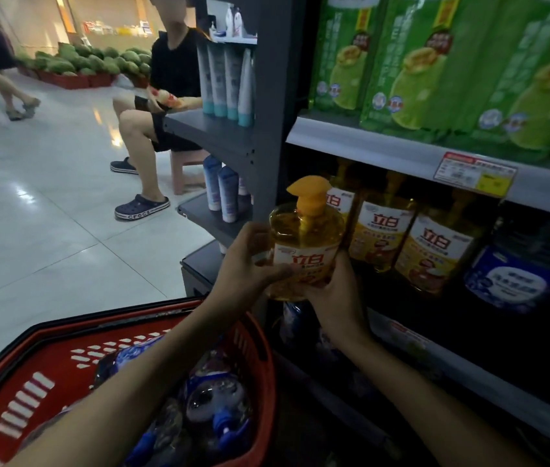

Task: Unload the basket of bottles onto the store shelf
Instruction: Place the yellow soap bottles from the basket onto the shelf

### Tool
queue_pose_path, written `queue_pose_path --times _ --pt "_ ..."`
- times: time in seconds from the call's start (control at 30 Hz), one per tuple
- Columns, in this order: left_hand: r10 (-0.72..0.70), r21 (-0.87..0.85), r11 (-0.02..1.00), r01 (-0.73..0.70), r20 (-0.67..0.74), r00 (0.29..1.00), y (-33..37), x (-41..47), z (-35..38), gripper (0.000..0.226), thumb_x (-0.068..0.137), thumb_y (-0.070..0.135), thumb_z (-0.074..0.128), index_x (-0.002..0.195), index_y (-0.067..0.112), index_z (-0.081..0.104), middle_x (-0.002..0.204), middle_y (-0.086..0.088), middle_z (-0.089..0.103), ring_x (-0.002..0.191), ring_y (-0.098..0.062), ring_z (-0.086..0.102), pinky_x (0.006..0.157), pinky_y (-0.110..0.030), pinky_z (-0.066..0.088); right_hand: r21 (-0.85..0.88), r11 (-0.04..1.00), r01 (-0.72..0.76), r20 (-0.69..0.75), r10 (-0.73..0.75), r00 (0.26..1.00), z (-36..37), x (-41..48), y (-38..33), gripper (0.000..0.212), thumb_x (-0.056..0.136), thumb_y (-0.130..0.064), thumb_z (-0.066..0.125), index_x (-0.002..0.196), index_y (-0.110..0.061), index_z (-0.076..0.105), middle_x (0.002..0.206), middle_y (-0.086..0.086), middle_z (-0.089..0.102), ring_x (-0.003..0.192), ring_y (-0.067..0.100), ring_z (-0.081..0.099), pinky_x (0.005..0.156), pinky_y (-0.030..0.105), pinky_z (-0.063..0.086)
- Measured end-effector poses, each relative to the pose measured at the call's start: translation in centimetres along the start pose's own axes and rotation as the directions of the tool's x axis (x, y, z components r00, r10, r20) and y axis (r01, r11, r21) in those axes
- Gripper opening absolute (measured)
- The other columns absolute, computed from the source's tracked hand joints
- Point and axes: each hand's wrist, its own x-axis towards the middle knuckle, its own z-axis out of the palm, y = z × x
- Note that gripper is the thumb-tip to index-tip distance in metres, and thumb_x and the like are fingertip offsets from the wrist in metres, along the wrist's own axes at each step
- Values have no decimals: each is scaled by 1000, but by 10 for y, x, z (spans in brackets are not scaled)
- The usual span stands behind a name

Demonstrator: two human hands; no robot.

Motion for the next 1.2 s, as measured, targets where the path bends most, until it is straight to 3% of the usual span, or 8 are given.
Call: queue_pose_path --times 0.1,0.2,0.3,0.43,0.53,0.7,0.93,1.2 --pt "66 54 996 -66 14 998 8 14 19 57 83 11 83 117 46 54 109 26 68 100 20 58 82 -15 53 -37 999 -3 -106 -1 994 -7 17 5 88 69 -23 94 143 -26 46 133 -6 63 125 14 61 100 46 56" --pt "117 79 990 -118 17 993 7 28 33 58 86 0 78 121 41 59 101 38 69 101 17 62 79 -7 51 -71 997 -17 -177 4 984 -9 34 8 89 70 -20 93 145 -27 45 136 -5 61 128 15 57 104 43 54" --pt "123 57 991 -123 -2 992 -1 43 43 61 84 -2 78 120 45 62 106 31 72 105 9 66 84 -19 58 -111 993 -38 -231 11 973 -10 47 14 91 72 -19 92 148 -25 43 139 0 59 131 19 55 104 41 53" --pt "63 -21 998 -65 -91 994 -16 63 53 62 73 10 90 128 17 63 116 3 75 112 -12 70 95 -46 60 -133 989 -69 -295 27 955 -8 58 21 90 70 -19 93 146 -24 44 134 3 61 125 21 59 96 36 55" --pt "23 -44 999 -28 -109 994 -23 75 59 62 71 13 94 121 10 59 117 -5 74 112 -18 71 94 -51 60 -174 981 -85 -337 22 941 -7 64 24 92 68 -24 94 145 -22 44 136 4 60 126 23 59 97 42 57" --pt "3 -64 998 -10 -107 994 -34 80 65 54 77 9 89 120 7 58 117 -6 74 110 -18 72 90 -48 62 -232 969 -83 -347 -3 938 -3 63 28 89 69 -32 93 143 -20 45 131 5 64 122 25 63 93 49 58" --pt "-7 -50 999 0 -142 990 -36 82 65 44 83 20 86 120 12 64 115 0 75 106 -11 73 91 -40 62 -250 964 -89 -327 3 945 3 66 27 76 78 -30 89 142 -19 50 137 5 60 128 24 58 93 33 50" --pt "-5 -15 1000 2 -150 989 -31 78 67 48 86 20 84 129 13 64 112 2 76 100 -8 73 79 -23 62 -235 966 -107 -303 32 953 3 62 25 78 84 -27 83 150 -14 44 147 8 53 138 27 49 107 42 49"
